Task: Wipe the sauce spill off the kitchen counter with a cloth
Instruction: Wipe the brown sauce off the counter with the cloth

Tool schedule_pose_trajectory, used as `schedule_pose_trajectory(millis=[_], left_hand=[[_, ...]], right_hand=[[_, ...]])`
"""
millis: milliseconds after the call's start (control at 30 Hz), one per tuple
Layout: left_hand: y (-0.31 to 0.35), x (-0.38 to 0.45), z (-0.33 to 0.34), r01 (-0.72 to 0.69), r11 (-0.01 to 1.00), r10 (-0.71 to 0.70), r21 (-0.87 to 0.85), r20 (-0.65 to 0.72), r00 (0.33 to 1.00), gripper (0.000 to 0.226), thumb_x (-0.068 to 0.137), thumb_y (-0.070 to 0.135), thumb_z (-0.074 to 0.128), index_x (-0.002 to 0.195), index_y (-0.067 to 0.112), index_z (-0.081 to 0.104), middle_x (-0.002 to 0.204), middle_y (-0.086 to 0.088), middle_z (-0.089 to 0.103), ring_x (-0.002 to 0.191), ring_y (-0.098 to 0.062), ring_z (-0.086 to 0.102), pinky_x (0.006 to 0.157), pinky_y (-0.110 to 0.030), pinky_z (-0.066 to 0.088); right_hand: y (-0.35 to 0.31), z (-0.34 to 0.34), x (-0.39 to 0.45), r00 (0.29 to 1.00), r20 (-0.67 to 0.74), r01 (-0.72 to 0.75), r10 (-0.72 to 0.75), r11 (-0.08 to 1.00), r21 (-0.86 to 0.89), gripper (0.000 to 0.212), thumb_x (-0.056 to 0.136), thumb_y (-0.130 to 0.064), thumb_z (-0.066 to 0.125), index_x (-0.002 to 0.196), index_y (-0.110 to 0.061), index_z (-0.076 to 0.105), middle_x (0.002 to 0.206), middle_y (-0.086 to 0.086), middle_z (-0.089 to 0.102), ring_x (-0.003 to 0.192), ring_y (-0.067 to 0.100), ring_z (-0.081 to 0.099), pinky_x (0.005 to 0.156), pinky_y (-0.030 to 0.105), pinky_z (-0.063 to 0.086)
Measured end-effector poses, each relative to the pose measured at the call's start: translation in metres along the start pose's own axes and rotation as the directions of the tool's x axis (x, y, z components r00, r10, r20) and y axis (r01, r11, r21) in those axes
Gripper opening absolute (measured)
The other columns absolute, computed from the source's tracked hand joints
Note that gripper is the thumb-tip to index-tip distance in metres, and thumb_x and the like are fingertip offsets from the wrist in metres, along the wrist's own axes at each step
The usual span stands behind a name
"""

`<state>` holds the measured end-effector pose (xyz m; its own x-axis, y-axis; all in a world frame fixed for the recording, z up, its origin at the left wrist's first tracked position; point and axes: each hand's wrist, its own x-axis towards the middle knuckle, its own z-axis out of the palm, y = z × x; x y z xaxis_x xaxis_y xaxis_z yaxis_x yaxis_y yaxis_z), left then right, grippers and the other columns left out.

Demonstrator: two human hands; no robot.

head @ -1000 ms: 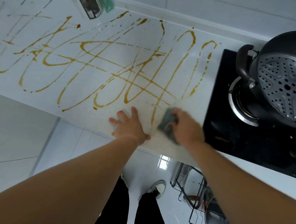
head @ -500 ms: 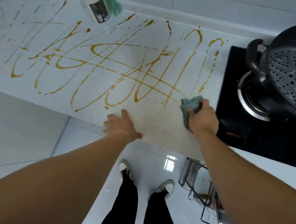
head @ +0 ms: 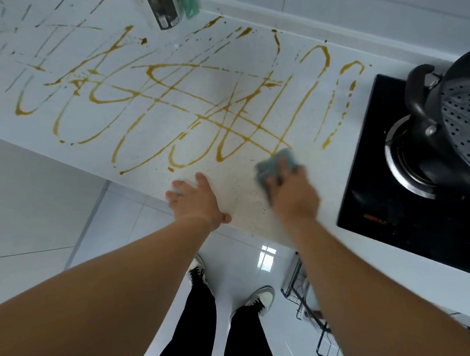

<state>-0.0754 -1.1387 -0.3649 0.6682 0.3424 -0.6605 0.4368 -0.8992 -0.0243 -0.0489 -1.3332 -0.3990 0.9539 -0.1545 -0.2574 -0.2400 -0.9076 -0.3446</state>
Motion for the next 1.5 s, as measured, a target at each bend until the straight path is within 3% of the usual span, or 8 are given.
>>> schedule_pose_trajectory(millis=[133, 300, 467, 667, 833, 1033, 1233, 1500], left_hand=[[0.002, 0.002, -0.003, 0.018, 1.0, -0.017, -0.014, 0.02, 1.0, 0.132, 0.073, 0.06, 0.085, 0.161, 0.023, -0.006, 0.162, -0.037, -0.004, 0.146, -0.061, 0.011, 0.122, -0.06, 0.024], [0.0, 0.003, 0.001, 0.009, 0.999, -0.008, -0.033, 0.01, 1.0, 0.13, 0.074, 0.06, 0.084, 0.161, 0.024, -0.005, 0.162, -0.037, -0.005, 0.148, -0.062, 0.007, 0.124, -0.061, 0.018], [-0.003, 0.001, 0.001, -0.014, 1.0, 0.014, -0.017, -0.008, 1.0, 0.13, 0.073, 0.064, 0.083, 0.161, 0.023, -0.004, 0.161, -0.038, -0.003, 0.147, -0.061, 0.009, 0.124, -0.06, 0.019], [-0.01, 0.0, 0.005, -0.03, 0.999, 0.029, -0.014, -0.031, 0.999, 0.131, 0.071, 0.068, 0.081, 0.162, 0.026, -0.004, 0.162, -0.033, 0.002, 0.148, -0.058, 0.012, 0.123, -0.057, 0.023], [-0.011, 0.001, 0.003, -0.029, 0.999, 0.029, -0.014, -0.016, 0.999, 0.134, 0.071, 0.067, 0.082, 0.162, 0.026, -0.007, 0.163, -0.033, -0.003, 0.149, -0.058, 0.008, 0.124, -0.057, 0.022], [-0.022, 0.001, -0.001, -0.057, 0.993, 0.06, -0.102, 0.026, 0.998, 0.11, 0.085, 0.041, 0.077, 0.162, 0.032, -0.001, 0.164, -0.018, 0.001, 0.15, -0.048, 0.012, 0.114, -0.054, 0.041], [-0.061, 0.001, -0.019, -0.118, 0.973, 0.107, -0.196, -0.068, 0.992, 0.059, 0.097, 0.04, 0.055, 0.152, 0.024, 0.039, 0.153, -0.005, 0.031, 0.123, -0.03, 0.056, 0.086, -0.039, 0.047], [-0.094, 0.026, -0.046, 0.077, 0.995, -0.082, -0.063, -0.086, 0.993, 0.088, 0.085, 0.066, 0.069, 0.147, 0.014, 0.037, 0.146, -0.013, 0.037, 0.132, -0.035, 0.044, 0.099, -0.049, 0.044]], right_hand=[[0.007, 0.008, -0.023, 0.801, 0.241, 0.587, -0.547, 0.797, -0.142, 0.063, 0.098, -0.07, 0.045, 0.154, -0.044, 0.037, 0.129, 0.002, 0.052, 0.095, 0.027, 0.065, 0.076, 0.036, 0.053], [0.028, -0.018, 0.043, 0.987, -0.052, -0.154, 0.152, 0.988, -0.024, 0.056, 0.097, -0.071, 0.049, 0.141, -0.036, 0.045, 0.126, 0.003, 0.06, 0.082, 0.027, 0.061, 0.077, 0.032, 0.046], [0.002, 0.013, -0.035, 0.759, 0.263, 0.638, -0.595, 0.759, -0.126, 0.063, 0.1, -0.066, 0.045, 0.157, -0.046, 0.028, 0.135, 0.005, 0.047, 0.097, 0.025, 0.064, 0.081, 0.044, 0.061], [0.021, -0.019, 0.049, 0.984, -0.011, -0.177, 0.177, 0.984, -0.01, 0.064, 0.097, -0.069, 0.044, 0.155, -0.045, 0.029, 0.133, 0.007, 0.048, 0.084, 0.033, 0.058, 0.079, 0.038, 0.042], [-0.016, 0.033, -0.038, 0.787, 0.269, 0.607, -0.555, 0.775, -0.178, 0.058, 0.102, -0.063, 0.041, 0.155, -0.046, 0.024, 0.134, 0.005, 0.048, 0.097, 0.031, 0.067, 0.074, 0.042, 0.057], [-0.003, -0.002, 0.028, 0.982, 0.03, -0.178, 0.185, 0.972, -0.156, 0.066, 0.104, -0.062, 0.036, 0.163, -0.04, 0.018, 0.143, 0.01, 0.037, 0.099, 0.04, 0.064, 0.078, 0.043, 0.045], [-0.042, 0.038, -0.049, 0.76, 0.333, 0.63, -0.558, 0.757, -0.171, 0.063, 0.106, -0.058, 0.039, 0.162, -0.047, 0.014, 0.149, 0.007, 0.036, 0.104, 0.033, 0.066, 0.08, 0.043, 0.055], [-0.082, 0.045, -0.04, 0.949, 0.149, 0.297, -0.278, 0.947, -0.122, 0.056, 0.103, -0.052, 0.041, 0.152, -0.048, 0.013, 0.136, 0.013, 0.046, 0.099, 0.038, 0.064, 0.081, 0.045, 0.054]])
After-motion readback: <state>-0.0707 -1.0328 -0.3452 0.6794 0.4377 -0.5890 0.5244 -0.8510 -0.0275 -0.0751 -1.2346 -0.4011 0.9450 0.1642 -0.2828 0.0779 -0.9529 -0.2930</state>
